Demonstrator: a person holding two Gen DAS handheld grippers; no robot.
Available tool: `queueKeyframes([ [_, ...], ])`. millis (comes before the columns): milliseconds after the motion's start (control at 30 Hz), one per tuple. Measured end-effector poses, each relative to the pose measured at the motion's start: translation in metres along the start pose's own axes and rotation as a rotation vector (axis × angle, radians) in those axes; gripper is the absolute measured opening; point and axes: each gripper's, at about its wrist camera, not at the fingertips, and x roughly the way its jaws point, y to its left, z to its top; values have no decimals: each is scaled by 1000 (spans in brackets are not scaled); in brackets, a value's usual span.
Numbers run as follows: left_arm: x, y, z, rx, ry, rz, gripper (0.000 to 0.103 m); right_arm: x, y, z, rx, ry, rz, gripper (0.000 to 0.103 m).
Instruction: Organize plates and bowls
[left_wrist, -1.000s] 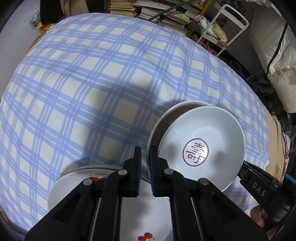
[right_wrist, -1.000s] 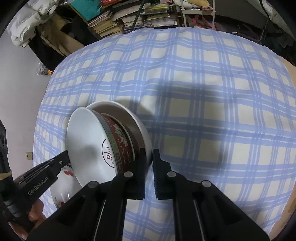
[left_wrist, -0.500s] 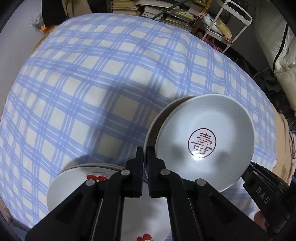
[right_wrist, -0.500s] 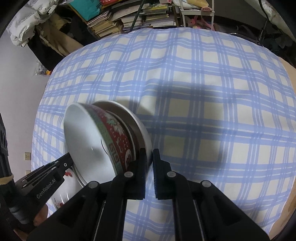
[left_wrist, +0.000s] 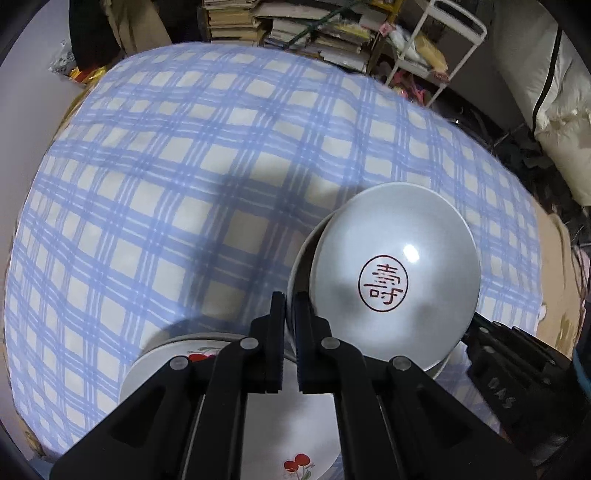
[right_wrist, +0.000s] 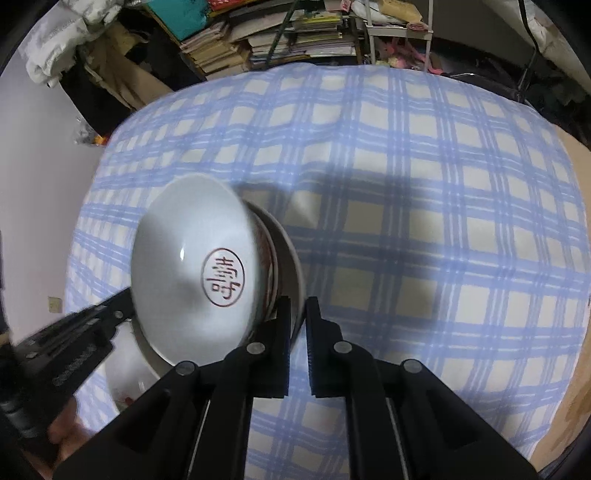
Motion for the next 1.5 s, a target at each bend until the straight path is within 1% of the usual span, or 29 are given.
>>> queueKeyframes([
  [100,5,0,-3,-4,-2,4,3,8,-3,-4,-17,20,-6,9],
  [167,7,0,-3,2,17,-1,3,9,-4,-3,-18,30,-6,9],
  [267,9,0,-3,-3,33,2,4,15,3,-4,-72,51,-45,10],
  [333,11,0,-5,-11,32,5,4,16,2,-4,-71,51,-40,11],
  [400,13,0,-5,-21,45,2,4,20,-4,-3,-38,69,-3,11],
  [467,14,1,-5,-34,51,-1,4,24,-16,0,18,101,68,11],
  [567,15,6,-7,-57,42,-22,4,29,-28,5,78,137,145,12],
  [633,15,9,-8,-71,35,-37,5,30,-32,5,105,142,166,13],
  [767,17,15,-8,-96,28,-61,5,24,-24,3,78,101,114,12],
  [900,19,15,-7,-104,25,-49,4,22,-13,2,31,70,72,12],
  [1033,18,9,-7,-69,21,-21,4,25,-14,5,23,73,70,12],
  [1167,17,8,-9,-86,1,-3,3,24,-12,5,35,54,57,12],
  [1233,16,5,-9,-63,12,5,3,22,-10,3,31,37,43,11],
  [1300,11,-4,-10,-15,9,51,3,20,-4,3,3,30,30,11],
  [1333,8,-5,-9,-11,8,54,3,17,-1,3,-33,35,31,12],
  [1367,5,-4,-8,-9,3,46,2,15,0,3,-40,30,36,12],
  [1433,1,-4,-6,1,-1,40,2,11,1,1,-29,24,42,12],
  [1500,-2,-3,-4,1,14,28,2,6,-2,1,1,18,58,12],
])
